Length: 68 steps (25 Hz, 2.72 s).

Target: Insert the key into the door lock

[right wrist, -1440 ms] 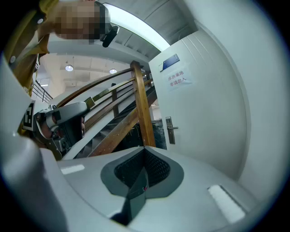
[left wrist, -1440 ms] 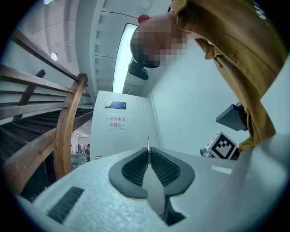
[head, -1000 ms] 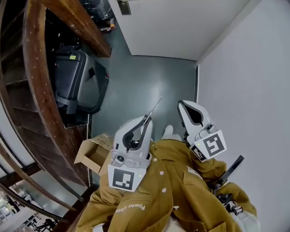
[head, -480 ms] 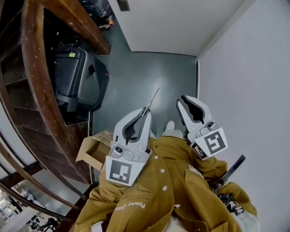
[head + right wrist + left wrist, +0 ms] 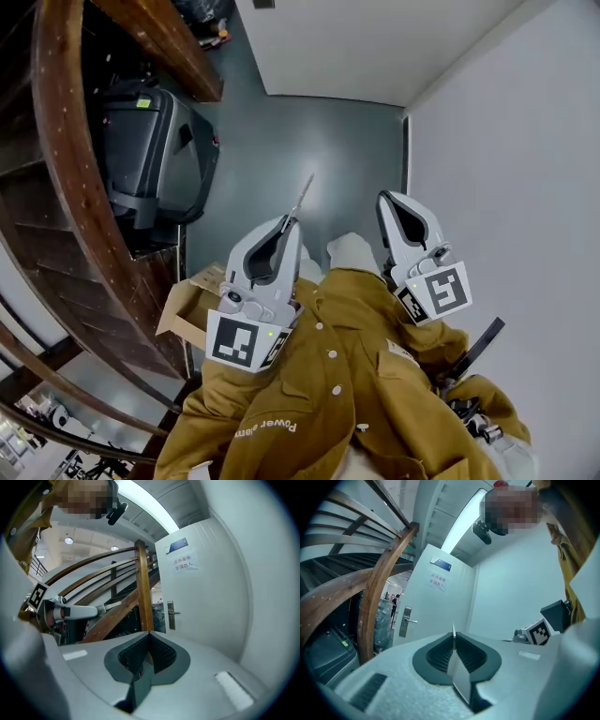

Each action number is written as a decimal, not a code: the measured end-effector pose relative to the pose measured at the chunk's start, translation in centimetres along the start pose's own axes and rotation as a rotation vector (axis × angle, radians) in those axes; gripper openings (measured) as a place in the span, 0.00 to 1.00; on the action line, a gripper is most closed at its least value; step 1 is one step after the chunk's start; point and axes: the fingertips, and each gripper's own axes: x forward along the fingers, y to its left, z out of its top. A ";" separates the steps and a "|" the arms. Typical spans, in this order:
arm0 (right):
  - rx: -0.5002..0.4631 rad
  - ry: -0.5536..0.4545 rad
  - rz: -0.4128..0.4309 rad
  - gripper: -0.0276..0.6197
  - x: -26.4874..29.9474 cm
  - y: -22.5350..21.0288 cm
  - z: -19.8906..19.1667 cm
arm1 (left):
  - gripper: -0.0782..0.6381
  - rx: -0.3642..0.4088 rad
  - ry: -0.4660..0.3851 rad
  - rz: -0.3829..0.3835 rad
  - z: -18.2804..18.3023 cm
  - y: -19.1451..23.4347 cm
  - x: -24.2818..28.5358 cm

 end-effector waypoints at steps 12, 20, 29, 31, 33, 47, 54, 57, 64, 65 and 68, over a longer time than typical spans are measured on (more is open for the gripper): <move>-0.051 0.065 -0.037 0.04 10.6 -12.3 1.5 | 0.15 -0.029 0.031 0.091 1.8 8.0 12.7; -0.174 -0.010 -0.005 0.05 18.3 -21.1 7.3 | 0.15 -0.028 0.020 0.203 5.4 11.2 23.0; -0.144 0.020 0.112 0.05 25.1 -23.5 6.8 | 0.15 -0.057 0.008 0.304 5.8 16.8 27.4; -0.190 -0.014 0.087 0.05 27.1 -23.6 7.8 | 0.15 -0.073 0.006 0.308 5.8 18.7 28.5; -0.249 -0.023 0.054 0.05 29.1 -23.8 8.5 | 0.15 -0.098 -0.003 0.300 5.9 20.6 29.7; -0.148 0.052 0.114 0.11 46.2 -23.6 11.2 | 0.15 -0.422 0.067 0.234 2.0 37.8 38.6; -0.294 0.123 0.173 0.34 52.1 -24.9 11.9 | 0.15 -0.875 0.035 0.241 -2.1 42.6 41.8; -0.452 0.282 0.261 0.44 54.4 -26.0 9.2 | 0.15 -1.042 0.020 0.267 -4.2 43.3 42.9; -0.691 0.405 0.473 0.44 58.6 -26.7 6.6 | 0.15 -1.104 0.013 0.270 -4.5 42.9 44.6; -0.705 0.407 0.491 0.42 58.7 -26.5 6.5 | 0.15 -1.086 0.028 0.287 -4.5 43.0 44.5; -0.739 0.404 0.516 0.36 58.9 -26.1 6.3 | 0.15 -1.052 0.034 0.308 -4.4 43.1 44.4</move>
